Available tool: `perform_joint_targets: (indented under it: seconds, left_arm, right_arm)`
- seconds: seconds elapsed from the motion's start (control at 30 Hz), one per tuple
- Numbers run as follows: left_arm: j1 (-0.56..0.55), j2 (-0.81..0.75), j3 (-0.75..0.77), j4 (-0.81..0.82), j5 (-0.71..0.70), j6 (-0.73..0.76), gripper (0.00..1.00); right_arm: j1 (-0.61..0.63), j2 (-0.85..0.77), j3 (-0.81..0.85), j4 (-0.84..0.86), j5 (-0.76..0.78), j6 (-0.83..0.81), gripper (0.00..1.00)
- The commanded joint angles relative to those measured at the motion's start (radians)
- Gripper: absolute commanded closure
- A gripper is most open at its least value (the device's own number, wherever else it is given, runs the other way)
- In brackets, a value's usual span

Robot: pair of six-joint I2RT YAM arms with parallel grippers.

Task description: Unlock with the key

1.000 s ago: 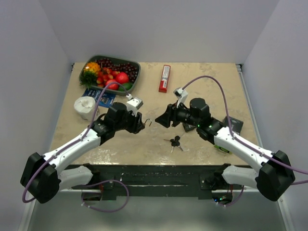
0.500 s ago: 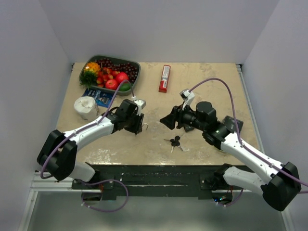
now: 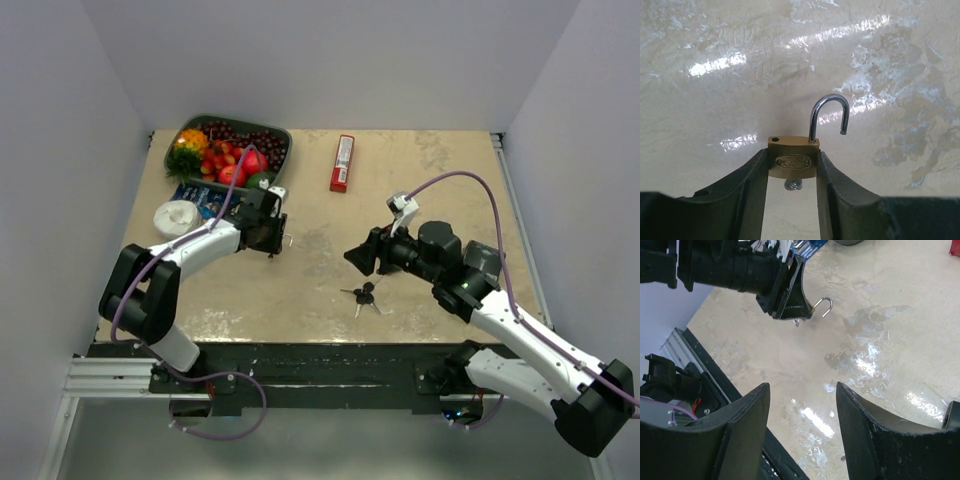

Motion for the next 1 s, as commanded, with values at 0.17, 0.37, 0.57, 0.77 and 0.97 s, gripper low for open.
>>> perform_joint_targets:
  seconds: [0.17, 0.37, 0.57, 0.77, 0.97]
  left_arm:
    - [0.050, 0.126, 0.146, -0.001, 0.002, 0.029, 1.00]
    - [0.107, 0.186, 0.162, -0.004, 0.016, -0.001, 1.00]
    - [0.111, 0.206, 0.167, -0.010, -0.005, -0.006, 0.94]
    - [0.111, 0.211, 0.173, -0.024, -0.013, 0.006, 0.73]
    - [0.111, 0.209, 0.173, -0.029, -0.007, 0.009, 0.48]
  right_arm:
    - [-0.001, -0.006, -0.025, 0.011, 0.024, -0.018, 0.41]
    - [-0.002, -0.012, -0.033, 0.011, 0.029, -0.029, 0.41]
    - [-0.004, -0.021, -0.041, -0.003, 0.041, -0.035, 0.41]
    - [-0.004, -0.022, -0.047, -0.001, 0.044, -0.030, 0.41]
    - [-0.004, -0.012, -0.044, 0.005, 0.041, -0.026, 0.41]
